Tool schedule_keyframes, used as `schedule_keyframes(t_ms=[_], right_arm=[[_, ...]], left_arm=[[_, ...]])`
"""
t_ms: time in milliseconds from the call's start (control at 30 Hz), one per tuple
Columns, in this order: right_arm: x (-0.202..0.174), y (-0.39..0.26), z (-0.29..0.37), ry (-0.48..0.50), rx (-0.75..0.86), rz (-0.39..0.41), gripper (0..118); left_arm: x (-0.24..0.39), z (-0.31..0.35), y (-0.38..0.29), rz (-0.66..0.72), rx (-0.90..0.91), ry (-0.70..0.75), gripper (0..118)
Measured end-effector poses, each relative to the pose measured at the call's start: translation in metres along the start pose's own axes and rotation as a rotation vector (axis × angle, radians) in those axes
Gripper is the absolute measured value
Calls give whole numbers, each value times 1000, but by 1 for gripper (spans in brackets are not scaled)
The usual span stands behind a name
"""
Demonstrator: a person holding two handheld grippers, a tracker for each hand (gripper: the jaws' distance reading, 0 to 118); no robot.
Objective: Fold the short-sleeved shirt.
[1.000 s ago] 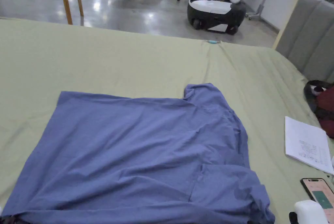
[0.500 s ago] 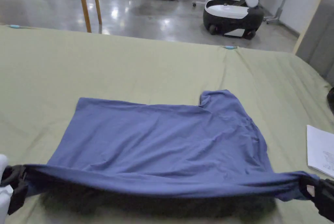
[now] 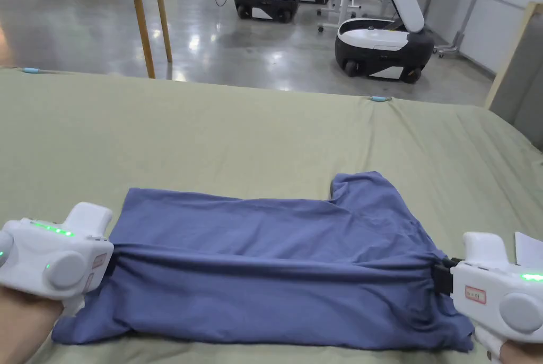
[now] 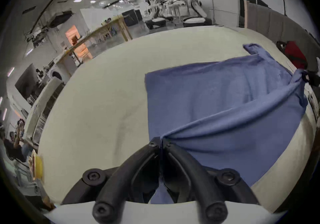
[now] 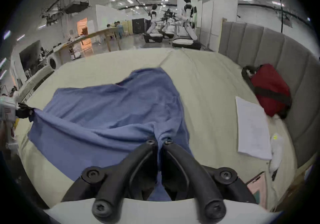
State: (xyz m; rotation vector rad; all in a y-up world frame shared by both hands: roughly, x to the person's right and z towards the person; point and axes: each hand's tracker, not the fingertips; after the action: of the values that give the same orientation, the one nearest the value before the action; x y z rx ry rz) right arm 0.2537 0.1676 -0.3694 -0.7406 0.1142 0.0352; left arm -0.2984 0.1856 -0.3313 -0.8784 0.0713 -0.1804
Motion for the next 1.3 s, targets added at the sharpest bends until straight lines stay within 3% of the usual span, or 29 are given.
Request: schedule_keyframes(t_ms=[33, 67, 100, 133, 167, 233, 367, 400, 433, 467, 500, 533, 600, 833, 867, 900, 933, 967, 1000, 1233, 1300], right_arm=[[-1, -3, 8, 7, 10, 0, 4], [-4, -7, 17, 54, 27, 6, 12], [-5, -8, 23, 78, 21, 26, 41], [-10, -10, 35, 56, -24, 66, 87], [-16, -16, 53, 44, 12, 91, 117], [-28, -23, 88, 107, 106, 130, 116], [-59, -49, 158, 152, 99, 138, 115], [-64, -56, 168, 172, 90, 127, 110], [-70, -65, 181, 186, 96, 118, 94], [-68, -70, 185, 172, 100, 110, 42], [-73, -74, 191, 134, 94, 102, 0], [-79, -81, 197, 119, 108, 104, 0], [-75, -84, 206, 197, 93, 65, 0], [-71, -99, 207, 159, 78, 38, 0], [-69, -96, 208, 150, 72, 42, 0], [-68, -96, 208, 141, 68, 47, 0], [-67, -96, 207, 136, 64, 49, 0], [-64, -96, 205, 134, 60, 48, 0], [-64, -91, 207, 128, 57, 46, 0], [-39, -82, 164, 67, -6, 47, 0], [-25, -82, 140, 51, -24, 31, 0]], left_arm=[[1, 8, -4, 20, 30, -15, 5], [1, 18, -7, 18, 66, -1, 20], [3, 30, -11, 13, 84, 4, 51], [3, 46, -17, 10, 93, 2, 94], [4, 70, -25, 8, 164, 0, 118], [10, 112, -41, 9, 262, 11, 115], [23, 167, -97, 19, 289, -3, 115], [24, 174, -111, 33, 281, -13, 113], [24, 181, -128, 64, 259, -45, 106], [22, 183, -140, 104, 215, -66, 75], [20, 183, -149, 125, 188, -59, 29], [20, 181, -158, 130, 166, -7, 0], [16, 175, -171, 117, 163, -21, 0], [-5, 137, -160, 184, 147, -62, 0], [-6, 130, -153, 186, 151, -56, 15], [-7, 125, -148, 192, 165, -44, 47], [-11, 116, -141, 201, 174, -39, 92], [-14, 106, -133, 209, 168, -36, 113], [-16, 94, -127, 209, 140, -33, 118], [-11, 32, -77, 159, 35, -7, 113], [-6, 14, -74, 118, -5, 10, 105]])
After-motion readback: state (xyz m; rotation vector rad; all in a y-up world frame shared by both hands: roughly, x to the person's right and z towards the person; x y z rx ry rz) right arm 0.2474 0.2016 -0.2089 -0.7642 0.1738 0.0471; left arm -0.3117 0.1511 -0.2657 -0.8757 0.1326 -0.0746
